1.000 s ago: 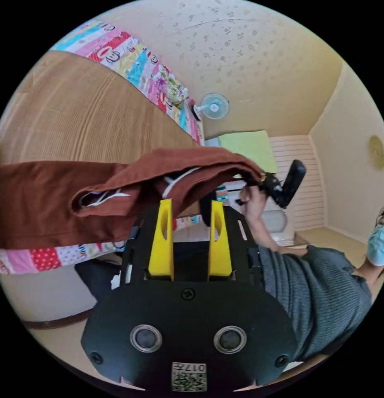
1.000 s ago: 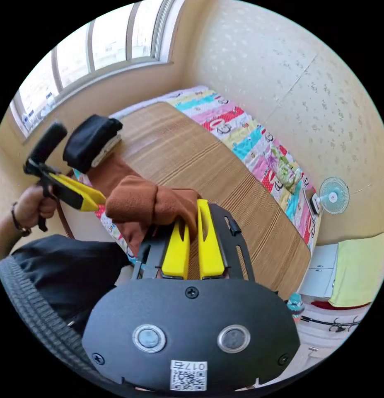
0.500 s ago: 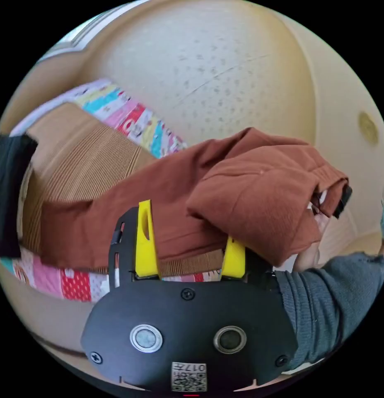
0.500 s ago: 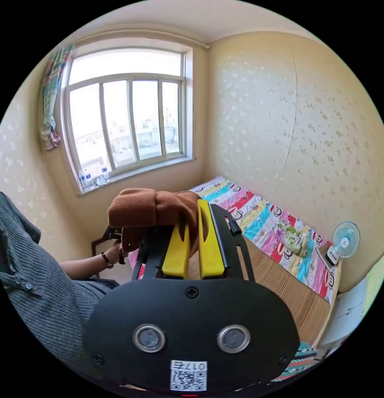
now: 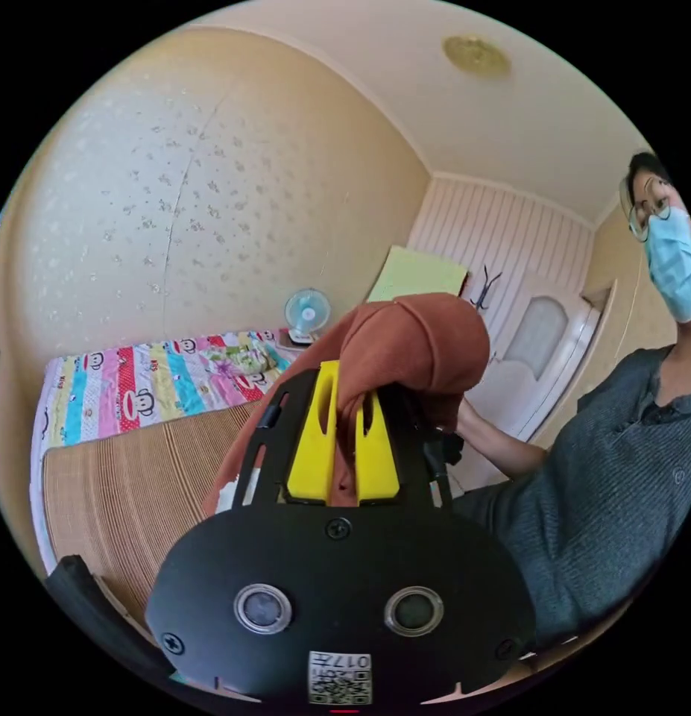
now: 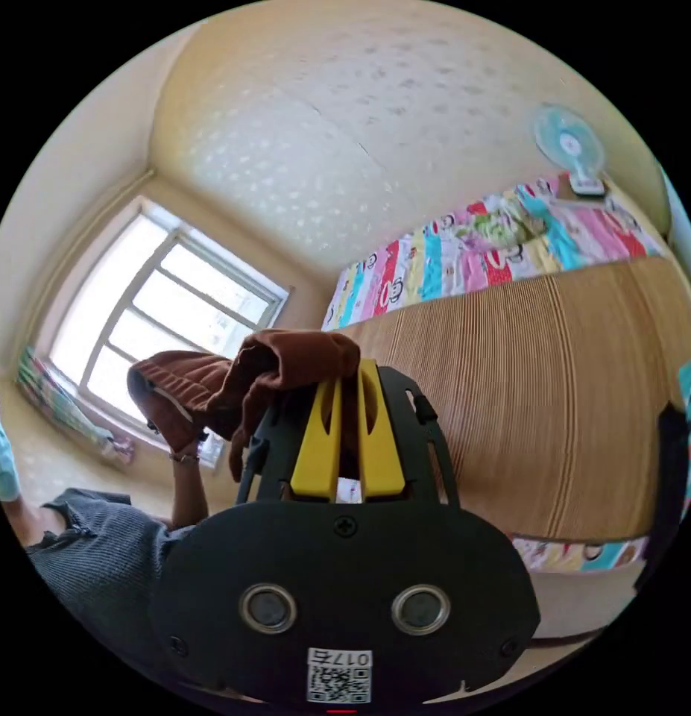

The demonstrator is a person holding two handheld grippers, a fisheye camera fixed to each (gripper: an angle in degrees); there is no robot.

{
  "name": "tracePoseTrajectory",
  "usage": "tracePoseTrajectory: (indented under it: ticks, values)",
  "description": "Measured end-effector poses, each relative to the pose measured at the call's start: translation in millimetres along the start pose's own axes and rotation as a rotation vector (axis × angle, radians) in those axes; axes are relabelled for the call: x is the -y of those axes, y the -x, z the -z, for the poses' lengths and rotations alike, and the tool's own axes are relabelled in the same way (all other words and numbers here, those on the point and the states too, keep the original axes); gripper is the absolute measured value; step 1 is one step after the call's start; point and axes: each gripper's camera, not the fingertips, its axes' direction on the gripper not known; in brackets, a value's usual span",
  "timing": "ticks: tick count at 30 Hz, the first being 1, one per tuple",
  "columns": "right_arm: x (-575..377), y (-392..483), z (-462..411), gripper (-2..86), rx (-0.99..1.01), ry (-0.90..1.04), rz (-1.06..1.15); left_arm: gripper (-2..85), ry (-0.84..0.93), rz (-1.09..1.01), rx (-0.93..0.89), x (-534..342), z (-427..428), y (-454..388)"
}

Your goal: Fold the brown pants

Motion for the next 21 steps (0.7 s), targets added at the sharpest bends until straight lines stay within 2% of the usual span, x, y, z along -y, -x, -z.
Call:
tracePoseTrajectory:
  ticks: [2, 4, 7, 9, 12, 16, 18, 21]
  values:
    - [-16, -30, 22, 4.8, 0.038, -0.096, -0.109, 0.1, 0.064, -0.019, -0.065, 7, -21, -13]
    - [-13, -33, 58, 4.4, 0.028, -0.212, -0.109, 0.0, 0.12, -0.049, -0.126, 16, -37, -29]
    - [28, 9, 126, 3.9, -0.091, -0.387, 0.017, -0.1, 0.189, -0.151, -0.205, 34, -55, -66]
    - [68, 66, 168, 3.5, -0.049, -0.541, 0.208, -0.1, 0.198, -0.191, -0.234, 51, -61, -90]
    - [122, 155, 194, 3.2, -0.002, -0.648, 0.458, 0.4, 0.129, -0.22, -0.328, 71, -48, -103]
    - [193, 253, 183, 3.2, 0.189, -0.648, 0.676, 1.5, -0.01, -0.113, -0.389, 88, -7, -80]
    - [244, 307, 148, 3.4, 0.327, -0.537, 0.747, 2.3, -0.105, 0.01, -0.398, 84, 23, -49]
    - [299, 362, 61, 3.8, 0.359, -0.316, 0.766, 2.9, -0.16, 0.188, -0.299, 64, 55, 1]
